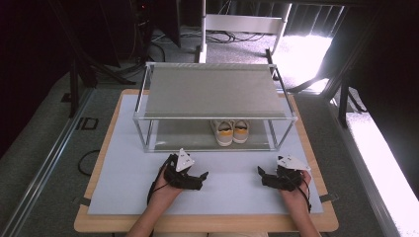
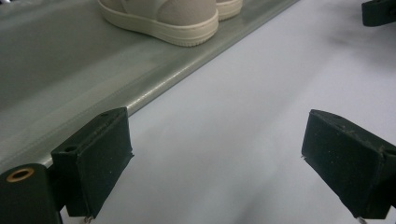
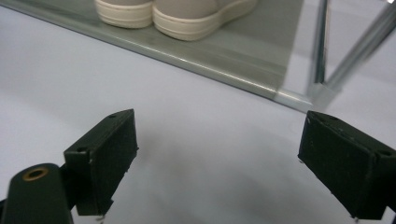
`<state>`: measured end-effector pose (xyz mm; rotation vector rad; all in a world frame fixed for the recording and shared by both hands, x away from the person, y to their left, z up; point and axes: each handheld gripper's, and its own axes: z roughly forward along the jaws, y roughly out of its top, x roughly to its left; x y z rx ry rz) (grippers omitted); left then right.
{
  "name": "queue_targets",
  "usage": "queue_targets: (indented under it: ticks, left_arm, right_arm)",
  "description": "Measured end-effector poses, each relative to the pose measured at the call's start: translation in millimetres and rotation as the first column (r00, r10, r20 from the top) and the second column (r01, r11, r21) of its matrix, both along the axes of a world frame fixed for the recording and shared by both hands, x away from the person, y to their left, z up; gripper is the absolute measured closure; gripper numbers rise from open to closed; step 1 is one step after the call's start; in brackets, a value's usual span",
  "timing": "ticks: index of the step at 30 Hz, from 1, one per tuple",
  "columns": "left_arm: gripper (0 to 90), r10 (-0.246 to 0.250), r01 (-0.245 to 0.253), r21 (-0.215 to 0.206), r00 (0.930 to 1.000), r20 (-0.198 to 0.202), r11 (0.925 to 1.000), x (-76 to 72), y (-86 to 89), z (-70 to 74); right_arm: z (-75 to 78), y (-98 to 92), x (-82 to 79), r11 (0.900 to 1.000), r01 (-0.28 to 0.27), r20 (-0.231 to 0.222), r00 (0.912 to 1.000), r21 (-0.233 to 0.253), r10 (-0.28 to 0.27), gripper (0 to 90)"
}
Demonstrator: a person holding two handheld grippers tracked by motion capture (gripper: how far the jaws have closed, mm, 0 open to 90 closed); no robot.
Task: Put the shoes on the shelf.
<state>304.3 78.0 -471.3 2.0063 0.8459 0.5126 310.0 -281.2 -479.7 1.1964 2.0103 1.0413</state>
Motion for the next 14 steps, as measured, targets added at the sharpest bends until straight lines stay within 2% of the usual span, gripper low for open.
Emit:
queue_targets:
  ticks: [2, 3, 5, 9, 14]
  left_arm:
    - [8.1, 0.012, -0.012, 0.001, 0.9998, 0.014, 0.9999, -1.6, 0.8, -1.5]
    - [8.2, 0.026, -0.026, 0.018, 0.9995, 0.016, 0.9995, -1.6, 0.1, -2.0]
    - [8.2, 0.038, -0.039, 0.022, 0.999, 0.021, 0.999, -1.3, -0.1, -3.2]
    - [8.2, 0.052, -0.052, -0.003, 0.9985, 0.016, 0.9987, -2.0, 0.7, -6.6]
    - [8.2, 0.052, -0.051, -0.022, 0.9986, 0.015, 0.9984, -2.9, 2.2, -9.2]
  right_arm:
    - [0.1, -1.9, 0.4, 1.0, 0.002, -0.001, 1.0, 0.018, -0.002, 11.0]
    - [0.0, -1.9, 0.7, 1.0, 0.004, -0.004, 1.0, 0.018, -0.004, 11.1]
    - [-0.1, -1.5, 0.7, 1.0, 0.01, -0.003, 1.0, 0.014, -0.01, 11.1]
    - [-0.6, 1.5, 0.9, 1.0, 0.003, -0.009, 1.0, -0.011, -0.003, 11.1]
    - [-0.7, 0.9, 1.4, 1.0, -0.009, -0.015, 0.9999, -0.005, 0.008, 11.1]
